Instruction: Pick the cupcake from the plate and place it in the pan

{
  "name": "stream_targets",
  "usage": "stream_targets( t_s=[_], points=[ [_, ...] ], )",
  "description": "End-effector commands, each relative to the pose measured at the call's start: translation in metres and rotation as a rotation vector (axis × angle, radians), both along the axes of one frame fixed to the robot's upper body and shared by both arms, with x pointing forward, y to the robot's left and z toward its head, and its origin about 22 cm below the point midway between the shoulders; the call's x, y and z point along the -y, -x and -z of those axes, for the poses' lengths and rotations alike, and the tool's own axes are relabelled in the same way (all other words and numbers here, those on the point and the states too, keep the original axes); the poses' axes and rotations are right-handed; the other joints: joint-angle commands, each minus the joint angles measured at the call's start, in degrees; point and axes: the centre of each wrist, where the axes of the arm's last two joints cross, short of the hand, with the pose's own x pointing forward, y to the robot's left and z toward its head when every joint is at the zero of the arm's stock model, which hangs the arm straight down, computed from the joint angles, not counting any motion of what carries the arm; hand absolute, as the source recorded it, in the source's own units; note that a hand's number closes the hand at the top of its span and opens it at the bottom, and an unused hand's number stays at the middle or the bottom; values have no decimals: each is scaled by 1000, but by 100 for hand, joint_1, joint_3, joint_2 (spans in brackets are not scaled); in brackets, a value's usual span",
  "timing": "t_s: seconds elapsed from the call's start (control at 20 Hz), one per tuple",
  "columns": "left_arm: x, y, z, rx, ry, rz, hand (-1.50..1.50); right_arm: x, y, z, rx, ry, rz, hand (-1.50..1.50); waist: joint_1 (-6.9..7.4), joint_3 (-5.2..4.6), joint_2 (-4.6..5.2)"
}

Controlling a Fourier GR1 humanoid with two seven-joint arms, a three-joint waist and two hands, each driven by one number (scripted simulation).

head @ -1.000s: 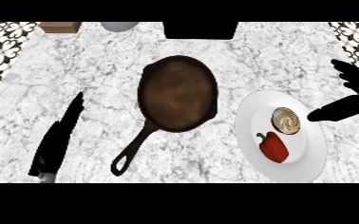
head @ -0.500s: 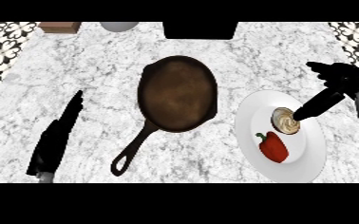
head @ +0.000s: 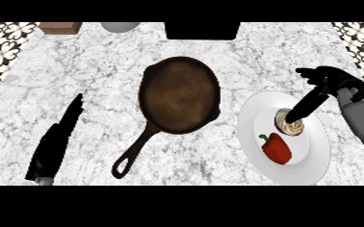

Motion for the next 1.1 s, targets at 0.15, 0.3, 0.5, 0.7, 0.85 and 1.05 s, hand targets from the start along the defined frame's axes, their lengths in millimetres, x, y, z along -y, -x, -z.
stream_targets(
  t_s=[0.15,0.3,0.5,0.7,0.85,1.05],
  points=[
    [2,-11,-11,-7,-10,-11,0,-12,-7,3,-166,103,4,-150,-26,1,-8],
    [1,-2,16,-2,-6,2,0,-18,-9,23,-173,108,12,-150,-11,0,3],
    [-4,-2,-6,-15,-4,-10,0,-28,-9,23,-197,114,21,-150,0,1,-5],
    [3,2,-13,14,-1,-24,0,-9,0,52,-236,123,16,-150,-7,4,-5],
    [12,-13,-5,-2,17,-7,0,-22,3,67,-234,118,9,-150,-38,2,0],
    [-7,-8,-5,0,9,-16,0,-35,-3,62,-244,111,32,-150,-27,1,-5]
  ],
)
